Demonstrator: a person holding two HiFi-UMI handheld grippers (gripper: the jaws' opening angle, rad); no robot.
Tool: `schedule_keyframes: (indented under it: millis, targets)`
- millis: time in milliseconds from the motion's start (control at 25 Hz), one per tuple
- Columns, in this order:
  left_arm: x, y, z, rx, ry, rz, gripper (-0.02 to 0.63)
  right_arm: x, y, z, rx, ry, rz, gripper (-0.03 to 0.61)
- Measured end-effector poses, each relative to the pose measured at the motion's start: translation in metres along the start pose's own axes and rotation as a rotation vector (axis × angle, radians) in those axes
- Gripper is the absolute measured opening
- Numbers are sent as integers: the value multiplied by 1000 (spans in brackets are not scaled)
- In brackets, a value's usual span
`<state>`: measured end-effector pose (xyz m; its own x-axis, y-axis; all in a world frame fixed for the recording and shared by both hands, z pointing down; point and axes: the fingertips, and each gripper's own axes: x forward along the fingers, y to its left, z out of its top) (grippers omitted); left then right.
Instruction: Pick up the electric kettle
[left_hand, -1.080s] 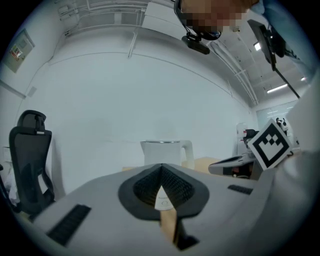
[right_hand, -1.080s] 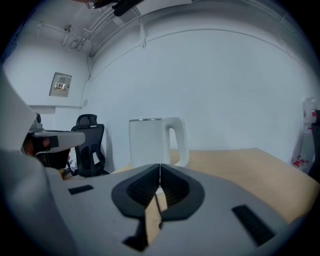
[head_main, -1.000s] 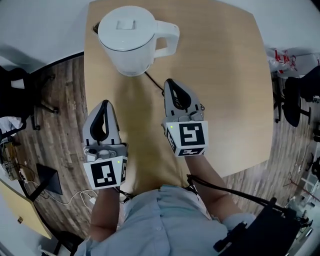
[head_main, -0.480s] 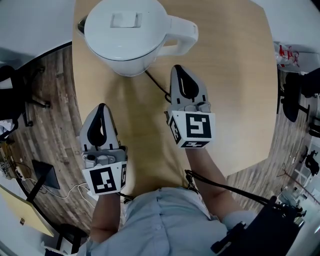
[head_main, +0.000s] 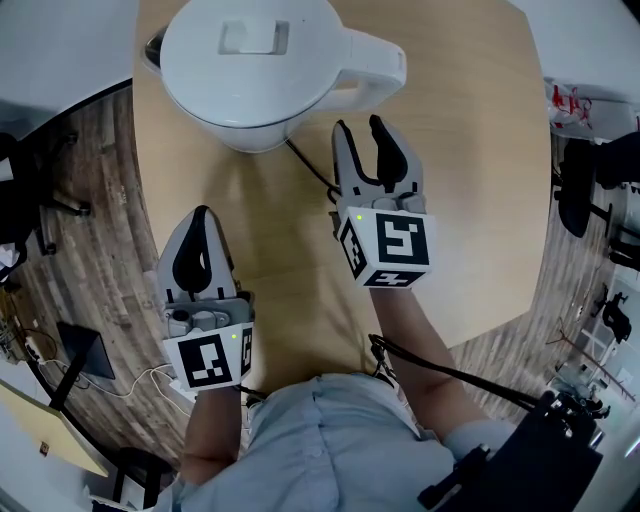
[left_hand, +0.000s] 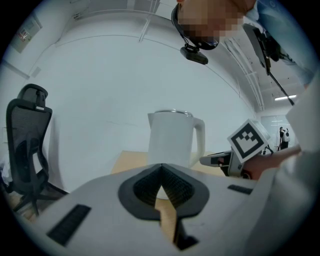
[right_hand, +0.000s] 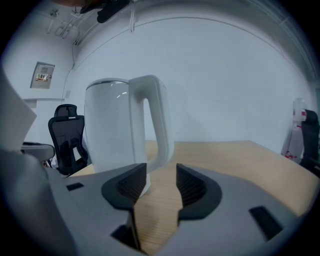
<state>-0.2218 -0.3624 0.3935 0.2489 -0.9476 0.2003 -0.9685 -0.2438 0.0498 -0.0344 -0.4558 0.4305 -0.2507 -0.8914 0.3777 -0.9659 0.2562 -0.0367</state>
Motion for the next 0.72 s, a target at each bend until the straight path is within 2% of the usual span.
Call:
schedule_keyframes:
  millis: [160,720]
  targets:
    - [-1,3,-2,-9,0,4,0,7,-4,14,-15,-22,-29,227]
    - [0,16,-13,-45,19,51,0,47,-32,62,-36,-110,-120,229]
